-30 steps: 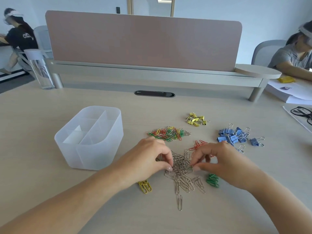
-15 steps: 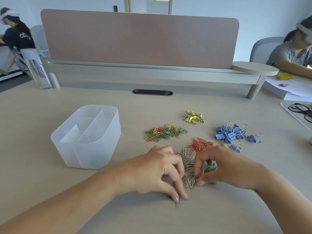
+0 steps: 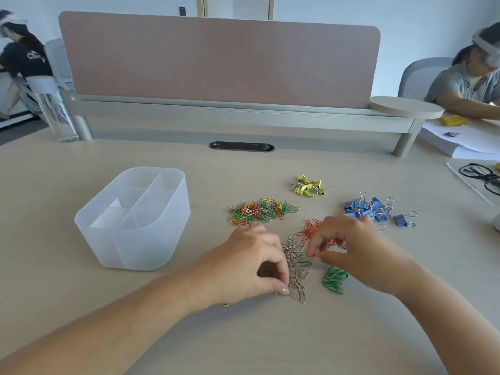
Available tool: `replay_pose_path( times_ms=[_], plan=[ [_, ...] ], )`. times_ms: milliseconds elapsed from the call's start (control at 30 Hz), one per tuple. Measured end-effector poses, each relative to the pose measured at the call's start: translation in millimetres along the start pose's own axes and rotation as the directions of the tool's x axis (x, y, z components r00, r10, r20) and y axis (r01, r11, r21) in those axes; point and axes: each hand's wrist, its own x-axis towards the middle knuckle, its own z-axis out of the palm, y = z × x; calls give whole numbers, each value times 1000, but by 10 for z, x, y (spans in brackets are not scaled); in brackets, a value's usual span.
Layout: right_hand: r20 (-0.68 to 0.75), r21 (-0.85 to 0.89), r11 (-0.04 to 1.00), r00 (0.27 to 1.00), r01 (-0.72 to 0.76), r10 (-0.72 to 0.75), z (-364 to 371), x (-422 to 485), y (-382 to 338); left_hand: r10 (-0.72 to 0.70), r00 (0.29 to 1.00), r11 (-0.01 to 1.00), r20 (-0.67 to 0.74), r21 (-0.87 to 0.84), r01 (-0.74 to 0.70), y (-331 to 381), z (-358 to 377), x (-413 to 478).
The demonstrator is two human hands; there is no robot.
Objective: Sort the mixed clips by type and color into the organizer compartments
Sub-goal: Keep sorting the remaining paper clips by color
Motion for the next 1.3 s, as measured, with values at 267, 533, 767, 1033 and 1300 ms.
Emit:
replay_pose_path(
  times_ms=[267,533,767,1033,1300],
  plan=[
    [38,-72,997,999,17,-15,20,13,49,142,990,974,-18,183,-137,-4,34,-4],
    [40,-113,994,999,7,-3,-32,-19,85,127,992,962,-20,247,-119,-34,81,10],
    [-7,-103,995,1000,-17,16,76,38,85,101,995,954,-12,286,-93,-44,76,26],
    [68,-143,988,995,-60,70,-54,-22,132,91,995,958,-43,276,-76,-75,79,26],
    [-72,-101,994,997,-28,20,-113,9,147,13,983,987,-184,163,17,-111,100,70]
  ],
)
